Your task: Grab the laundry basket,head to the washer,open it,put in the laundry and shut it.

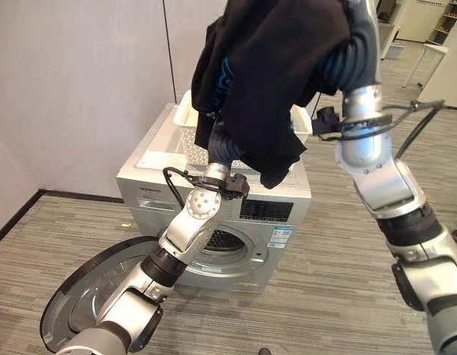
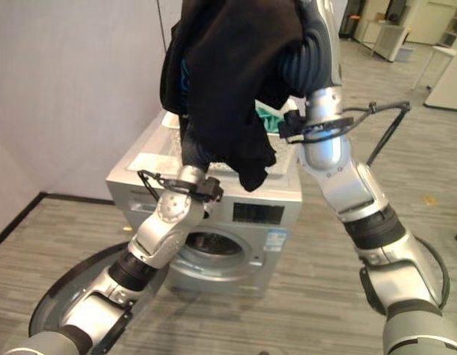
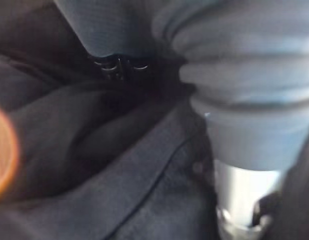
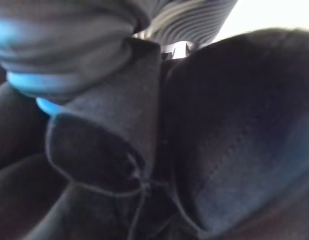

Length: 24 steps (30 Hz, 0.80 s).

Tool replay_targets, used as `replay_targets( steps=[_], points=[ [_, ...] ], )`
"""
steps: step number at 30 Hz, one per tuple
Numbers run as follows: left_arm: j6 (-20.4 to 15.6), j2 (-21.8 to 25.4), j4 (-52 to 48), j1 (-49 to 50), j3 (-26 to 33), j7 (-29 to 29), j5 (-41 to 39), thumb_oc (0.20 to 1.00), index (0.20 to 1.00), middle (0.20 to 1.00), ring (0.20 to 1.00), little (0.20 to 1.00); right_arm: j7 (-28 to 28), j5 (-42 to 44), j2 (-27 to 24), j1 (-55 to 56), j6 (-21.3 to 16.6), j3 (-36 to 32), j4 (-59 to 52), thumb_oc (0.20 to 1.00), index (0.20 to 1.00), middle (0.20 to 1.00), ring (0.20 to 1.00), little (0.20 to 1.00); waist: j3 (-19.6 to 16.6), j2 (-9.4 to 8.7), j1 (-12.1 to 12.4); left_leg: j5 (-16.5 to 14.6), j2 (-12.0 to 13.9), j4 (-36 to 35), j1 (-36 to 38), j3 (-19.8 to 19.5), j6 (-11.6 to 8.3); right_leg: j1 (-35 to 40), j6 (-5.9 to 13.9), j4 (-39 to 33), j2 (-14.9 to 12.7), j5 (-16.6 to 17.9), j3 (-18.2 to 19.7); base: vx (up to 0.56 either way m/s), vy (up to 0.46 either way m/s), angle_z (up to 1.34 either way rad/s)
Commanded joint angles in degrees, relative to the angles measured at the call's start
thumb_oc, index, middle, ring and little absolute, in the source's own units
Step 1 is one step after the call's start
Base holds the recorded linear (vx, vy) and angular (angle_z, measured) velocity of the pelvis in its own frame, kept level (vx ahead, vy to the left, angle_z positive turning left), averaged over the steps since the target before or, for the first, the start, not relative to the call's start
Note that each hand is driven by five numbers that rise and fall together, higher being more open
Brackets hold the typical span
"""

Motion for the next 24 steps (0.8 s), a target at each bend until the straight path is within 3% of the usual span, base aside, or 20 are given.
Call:
replay_targets(
  steps=[1, 10, 18, 19, 20, 21, 22, 24],
  points=[
    [-4.4, 0.9, -4.6, -3.7, 2.7, 0.7, 2.6, 0.2, 0.2, 0.2, 0.2, 0.2, 0.6, 3.0, 0.3, -1.9, -3.3, -3.1, -2.2, 0.2, 0.2, 0.2, 0.2, 0.2, 0.4, -0.64, 0.5, -6.6, -0.2, 3.8, -1.0, -0.4, 3.0, 1.8, -0.71, 4.6, -0.4, -10.8, -3.5, 0.0, 0.0, 0.0],
    [-4.5, 1.6, -6.2, -0.2, 3.7, 0.9, 4.0, 0.2, 0.2, 0.2, 0.2, 0.2, 2.7, 5.1, 4.4, 8.2, -5.1, -4.0, -5.5, 0.2, 0.2, 0.2, 0.2, 0.2, 0.6, -0.36, 0.1, -6.5, -0.2, 3.4, -0.5, 0.8, 3.18, 1.5, -0.58, 4.7, -0.6, -10.6, -3.0, 0.0, 0.002, -0.02],
    [-4.8, 3.5, -9.8, 5.0, 7.6, 1.1, 11.5, 0.2, 0.2, 0.2, 0.2, 0.2, 9.0, 8.9, 6.2, 20.9, -8.7, -4.0, -10.7, 0.2, 0.2, 0.2, 0.2, 0.2, 1.5, -0.1, -0.5, -6.4, -0.2, 3.2, -0.4, 1.9, 3.28, 0.6, -0.27, 4.8, -0.7, -10.3, -2.5, -0.01, 0.0, -0.07],
    [-5.0, 3.9, -9.8, 5.5, 8.1, 0.7, 12.4, 0.2, 0.2, 0.2, 0.2, 0.2, 10.6, 9.9, 5.9, 22.4, -9.3, -3.8, -11.2, 0.482, 0.482, 0.482, 0.482, 0.482, 1.5, -0.17, -0.5, -6.5, -0.2, 3.1, -0.3, 2.1, 3.28, 0.7, -0.21, 4.6, -0.7, -10.2, -2.3, 0.03, -0.006, -0.06],
    [-5.2, 4.5, -10.0, 6.0, 8.4, 0.3, 12.8, 0.2, 0.2, 0.2, 0.2, 0.2, 11.6, 10.8, 5.5, 23.4, -9.8, -3.8, -11.3, 0.834, 0.834, 0.834, 0.834, 0.834, 1.5, -0.13, -0.6, -6.9, -0.1, 2.9, 0.1, 2.2, 3.23, 0.9, -0.06, 4.5, -0.7, -10.5, -2.3, 0.04, -0.005, -0.05],
    [-5.2, 4.4, -10.0, 6.1, 8.4, 0.2, 12.9, 0.2, 0.2, 0.2, 0.2, 0.2, 11.7, 10.9, 5.5, 23.6, -9.8, -3.8, -11.3, 0.834, 0.834, 0.834, 0.834, 0.834, 1.4, -0.12, -0.5, -6.9, -0.1, 2.9, 0.2, 2.3, 3.23, 1.0, -0.05, 4.5, -0.7, -10.5, -2.3, 0.0, 0.0, 0.0],
    [-5.7, 5.2, -9.8, 6.7, 9.1, -0.5, 13.0, 0.2, 0.2, 0.2, 0.2, 0.2, 13.3, 12.1, 5.1, 25.3, -10.2, -3.8, -11.0, 1.0, 1.0, 1.0, 1.0, 1.0, 1.5, -0.19, -0.6, -6.5, -0.2, 2.9, -0.1, 2.6, 3.28, 0.6, 0.03, 4.4, -0.9, -9.9, -2.2, 0.0, 0.0, 0.0],
    [-6.0, 5.6, -9.7, 7.2, 9.4, -0.8, 12.7, 0.2, 0.2, 0.2, 0.2, 0.2, 13.8, 13.0, 5.2, 26.0, -10.2, -3.7, -10.4, 1.0, 1.0, 1.0, 1.0, 1.0, 1.5, -0.06, -0.5, -7.0, -0.1, 2.9, 0.2, 2.8, 3.24, 0.8, 0.16, 4.3, -0.9, -10.2, -2.1, 0.02, -0.002, -0.1]
  ],
)
